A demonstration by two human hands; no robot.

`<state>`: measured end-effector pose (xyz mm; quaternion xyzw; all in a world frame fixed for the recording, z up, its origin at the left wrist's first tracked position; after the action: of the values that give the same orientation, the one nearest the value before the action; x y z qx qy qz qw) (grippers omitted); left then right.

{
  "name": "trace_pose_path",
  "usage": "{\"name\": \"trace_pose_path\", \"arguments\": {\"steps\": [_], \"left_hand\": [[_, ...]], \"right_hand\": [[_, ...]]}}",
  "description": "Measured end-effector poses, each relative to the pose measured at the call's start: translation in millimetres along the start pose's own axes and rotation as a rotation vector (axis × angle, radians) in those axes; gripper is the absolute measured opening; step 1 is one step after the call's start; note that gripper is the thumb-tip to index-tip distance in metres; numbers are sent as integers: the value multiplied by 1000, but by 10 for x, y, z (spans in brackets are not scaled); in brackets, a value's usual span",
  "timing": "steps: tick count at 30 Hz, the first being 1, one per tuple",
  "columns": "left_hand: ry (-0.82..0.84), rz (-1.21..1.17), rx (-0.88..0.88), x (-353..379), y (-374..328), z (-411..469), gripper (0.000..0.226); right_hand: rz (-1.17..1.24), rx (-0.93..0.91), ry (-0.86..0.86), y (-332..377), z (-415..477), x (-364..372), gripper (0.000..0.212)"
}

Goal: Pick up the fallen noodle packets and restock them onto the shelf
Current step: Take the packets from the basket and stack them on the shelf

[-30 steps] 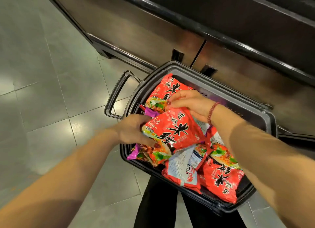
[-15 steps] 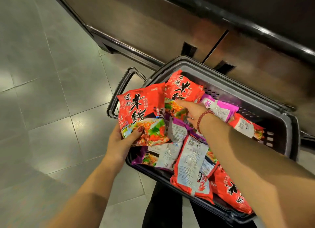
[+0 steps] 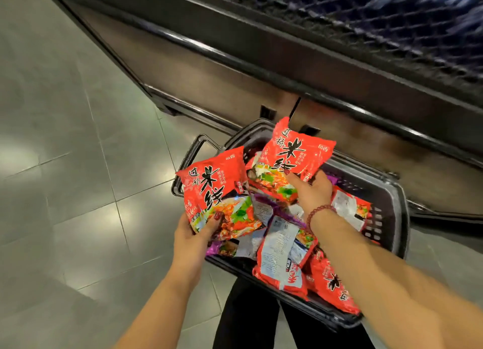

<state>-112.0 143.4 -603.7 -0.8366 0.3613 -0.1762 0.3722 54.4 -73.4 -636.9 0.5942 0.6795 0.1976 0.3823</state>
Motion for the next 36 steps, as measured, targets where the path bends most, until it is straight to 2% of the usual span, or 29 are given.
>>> {"name": "trace_pose_path", "arguments": {"steps": [2, 6, 11, 15, 17, 21, 28, 36], "left_hand": [[33, 3, 17, 65, -138, -209, 36], [135, 44, 62, 263, -551, -715, 64], [241, 64, 170, 483, -1117, -1413, 85], [373, 65, 214, 641, -1397, -1839, 81], [435, 63, 230, 727, -1525, -2005, 79], [522, 66, 262, 873, -1715, -2205, 97], [648, 62, 328, 1343, -1986, -2345, 81], [701, 94, 389, 2273, -2151, -2526, 68]], "right_hand": [[20, -21, -3, 160, -213, -270, 34], [85, -26, 13, 459, -769, -792, 34], [171, -86, -11, 889, -1584, -1490, 27], [211, -157, -69, 1169, -2148, -2034, 29], [201, -205, -103, 1320, -2400, -2282, 21], [170, -297, -164, 1494, -2771, -2709, 18], [254, -324, -249, 1589, -2994, -3207, 22], [340, -321, -306, 1728, -2718, -3819, 23]]}}
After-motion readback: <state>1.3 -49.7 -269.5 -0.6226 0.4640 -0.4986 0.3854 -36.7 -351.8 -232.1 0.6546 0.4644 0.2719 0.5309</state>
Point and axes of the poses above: each hand's wrist, its own z-axis towards the middle knuckle, its own x-axis out of the palm, y = z × x, the point moved 6 cm from there along z, towards the middle knuckle, and after that the axes turned 5 degrees about -z, right-handed, at the moved point
